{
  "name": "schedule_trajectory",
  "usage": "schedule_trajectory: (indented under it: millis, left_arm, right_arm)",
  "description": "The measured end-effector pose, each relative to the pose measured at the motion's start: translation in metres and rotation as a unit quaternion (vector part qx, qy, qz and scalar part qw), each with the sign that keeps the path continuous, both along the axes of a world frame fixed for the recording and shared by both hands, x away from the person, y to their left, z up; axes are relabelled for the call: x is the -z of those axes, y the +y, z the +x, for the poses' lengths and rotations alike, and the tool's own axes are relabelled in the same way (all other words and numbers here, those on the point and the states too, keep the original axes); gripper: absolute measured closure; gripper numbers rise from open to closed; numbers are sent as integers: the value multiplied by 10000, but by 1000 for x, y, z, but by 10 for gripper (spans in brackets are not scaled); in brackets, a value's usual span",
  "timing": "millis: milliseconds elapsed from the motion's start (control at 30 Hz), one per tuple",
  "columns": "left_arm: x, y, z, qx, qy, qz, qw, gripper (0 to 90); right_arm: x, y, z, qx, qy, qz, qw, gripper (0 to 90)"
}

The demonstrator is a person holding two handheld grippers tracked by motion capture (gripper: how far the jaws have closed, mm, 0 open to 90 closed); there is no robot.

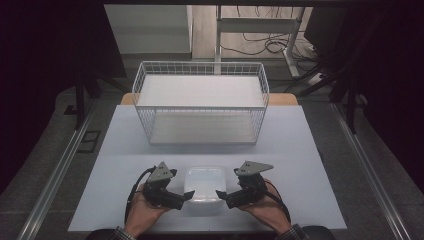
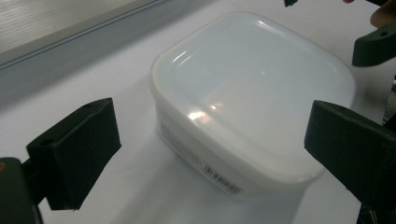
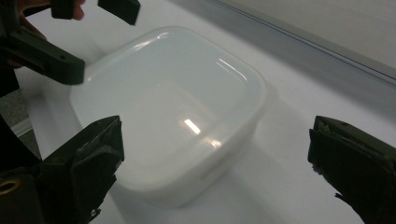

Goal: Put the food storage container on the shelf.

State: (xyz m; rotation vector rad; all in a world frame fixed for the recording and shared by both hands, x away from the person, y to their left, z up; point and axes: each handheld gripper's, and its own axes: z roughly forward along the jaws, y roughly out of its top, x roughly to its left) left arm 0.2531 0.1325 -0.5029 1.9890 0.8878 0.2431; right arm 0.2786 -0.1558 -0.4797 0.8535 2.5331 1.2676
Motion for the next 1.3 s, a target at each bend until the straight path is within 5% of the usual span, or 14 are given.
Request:
schedule_trajectory:
  millis: [233,400,567,700,900,967,1200,1300]
  left_arm:
    - [4,-11,7,64,90,63,9999,33]
    - [6,-11,6,24,251,-83,9996,59]
    - [8,-7,2,202,535,-357,9977,157]
    - [5,-7,-5,106,693,-328,9970,194]
    - [-3,8,-14,-53,897,-526,9946,512]
    - [-5,10,-16,-118,865,-593,9944,618]
    - [-10,12,-19,-460,729,-789,9931,771]
    - [-9,11,-19,-544,672,-754,9934,788]
  right_arm:
    - [9,12,4,-99,198,-14,9998,40]
    - [13,10,5,-66,388,22,9992,47]
    - [13,7,5,-239,868,195,9958,175]
    - [10,3,0,-213,1033,108,9944,272]
    - [1,-9,-3,103,1325,285,9907,561]
    - [-3,-10,-6,165,1297,247,9911,604]
    - [-7,-12,-11,602,1076,384,9916,773]
    - [-5,-10,-12,724,870,328,9930,776]
